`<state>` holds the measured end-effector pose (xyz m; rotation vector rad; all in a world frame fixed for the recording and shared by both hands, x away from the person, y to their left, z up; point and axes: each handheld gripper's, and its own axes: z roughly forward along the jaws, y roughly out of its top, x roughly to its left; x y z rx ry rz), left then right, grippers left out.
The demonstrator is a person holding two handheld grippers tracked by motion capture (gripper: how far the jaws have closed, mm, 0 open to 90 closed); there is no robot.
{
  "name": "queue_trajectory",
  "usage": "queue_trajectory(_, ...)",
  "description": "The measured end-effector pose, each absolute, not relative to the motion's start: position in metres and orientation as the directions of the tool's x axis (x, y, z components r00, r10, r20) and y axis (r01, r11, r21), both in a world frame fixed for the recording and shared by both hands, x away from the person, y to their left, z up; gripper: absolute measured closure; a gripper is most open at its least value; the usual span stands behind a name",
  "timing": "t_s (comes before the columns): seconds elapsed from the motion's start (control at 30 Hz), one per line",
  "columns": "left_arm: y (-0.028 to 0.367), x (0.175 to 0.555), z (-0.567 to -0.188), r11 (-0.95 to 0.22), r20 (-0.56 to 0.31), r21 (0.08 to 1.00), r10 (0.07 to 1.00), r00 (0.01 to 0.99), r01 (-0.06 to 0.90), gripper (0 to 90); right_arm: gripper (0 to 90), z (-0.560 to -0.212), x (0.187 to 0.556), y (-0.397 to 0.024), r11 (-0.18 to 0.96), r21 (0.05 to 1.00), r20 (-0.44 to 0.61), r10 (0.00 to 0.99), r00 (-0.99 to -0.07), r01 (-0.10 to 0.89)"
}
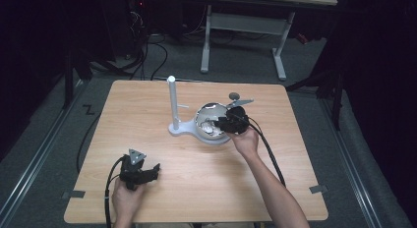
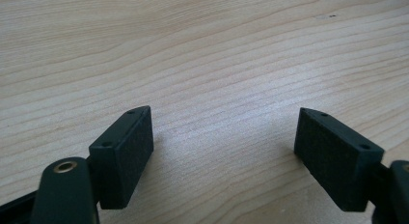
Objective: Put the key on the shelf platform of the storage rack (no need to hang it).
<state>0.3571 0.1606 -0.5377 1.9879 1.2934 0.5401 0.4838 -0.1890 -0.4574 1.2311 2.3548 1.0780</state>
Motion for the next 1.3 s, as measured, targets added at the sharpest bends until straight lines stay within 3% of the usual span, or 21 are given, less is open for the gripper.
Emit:
queue_trajectory(0.7, 0.16, 0.357, -0.538, -0.262, -0.026, 0.74, 0.909, 0.416, 0.62, 21.9, 56.4, -0.444, 0.468, -0.203, 0.357, 0.753, 0.063, 0.797, -0.601, 0.553)
queue_trajectory(1.3, 0.16, 0.357, -0.538, -0.265, -0.023, 0.74, 0.909, 0.417, 0.619, 21.9, 54.3, -0.438, 0.461, -0.216, 0.343, 0.77, 0.059, 0.801, -0.595, 0.538)
